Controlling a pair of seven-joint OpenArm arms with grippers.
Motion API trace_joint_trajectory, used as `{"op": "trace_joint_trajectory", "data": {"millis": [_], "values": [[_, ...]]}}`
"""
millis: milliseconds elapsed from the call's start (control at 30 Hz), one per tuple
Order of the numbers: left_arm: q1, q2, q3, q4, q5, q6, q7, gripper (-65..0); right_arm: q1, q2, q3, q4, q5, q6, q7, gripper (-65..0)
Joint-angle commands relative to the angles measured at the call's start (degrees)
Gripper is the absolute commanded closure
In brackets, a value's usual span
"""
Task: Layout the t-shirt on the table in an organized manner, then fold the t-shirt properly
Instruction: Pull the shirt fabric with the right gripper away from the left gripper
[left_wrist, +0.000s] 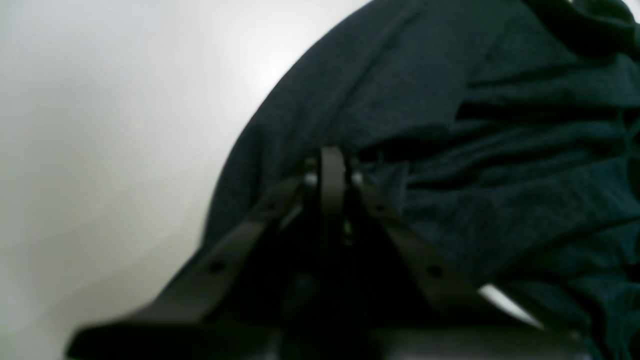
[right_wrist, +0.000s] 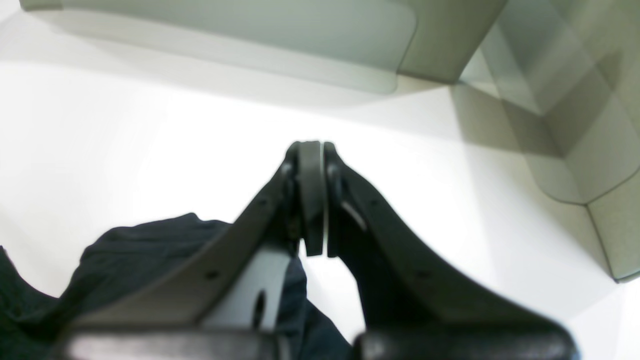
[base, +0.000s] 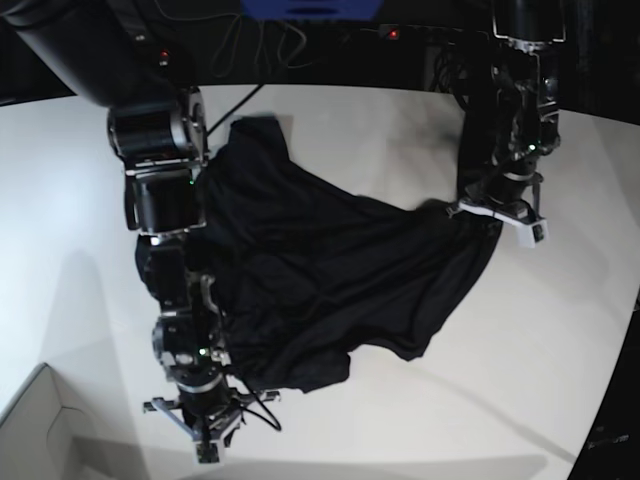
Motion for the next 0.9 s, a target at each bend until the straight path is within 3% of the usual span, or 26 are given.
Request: {"op": "trace_joint_trajectory", "data": {"millis": [0,100,233,367,567,733,867], "values": [[-0.4,-0.5,-0.2,2.3,0.1,0.0,-0.9,-0.4,1.6,-0.3,-0.1,1.0,0.0,1.5,0.0,0.0],[-0.5,-0.5,-0.6,5.1,0.1,0.4,-0.9,-0.4,-0.3,-0.5,-0.1,1.1,0.0,3.5,-2.1,0.0],[-1.9,0.1,-6.3,7.4,-0.1,0.2,-0.4,-0.4,-2.8,-0.8,-1.0,1.1,-0.1,5.0,-2.7,0.0],[-1.8,1.0,-7.0,12.0,-1.2,0.3,-0.2,-0.4,-4.0,1.5,-4.2,1.2,-0.1,5.9,-5.9,0.0],[-1.9,4.4,-3.1,16.6,-6.7,0.1,9.3,-0.4,-6.9,3.9,-4.4,3.9,-0.1,5.9,-7.3,0.0],[-2.5,6.7,4.5,8.7,-1.5,0.1,10.1,-0.4,-10.7,4.5,-4.6,9.7,-0.1,5.9,-7.8,0.0],[-5.8,6.4,2.7,-0.6,4.1,0.0,7.7,-0.4,-12.2,5.3,-4.3,13.9,-0.1,5.9,-10.1,0.0]]}}
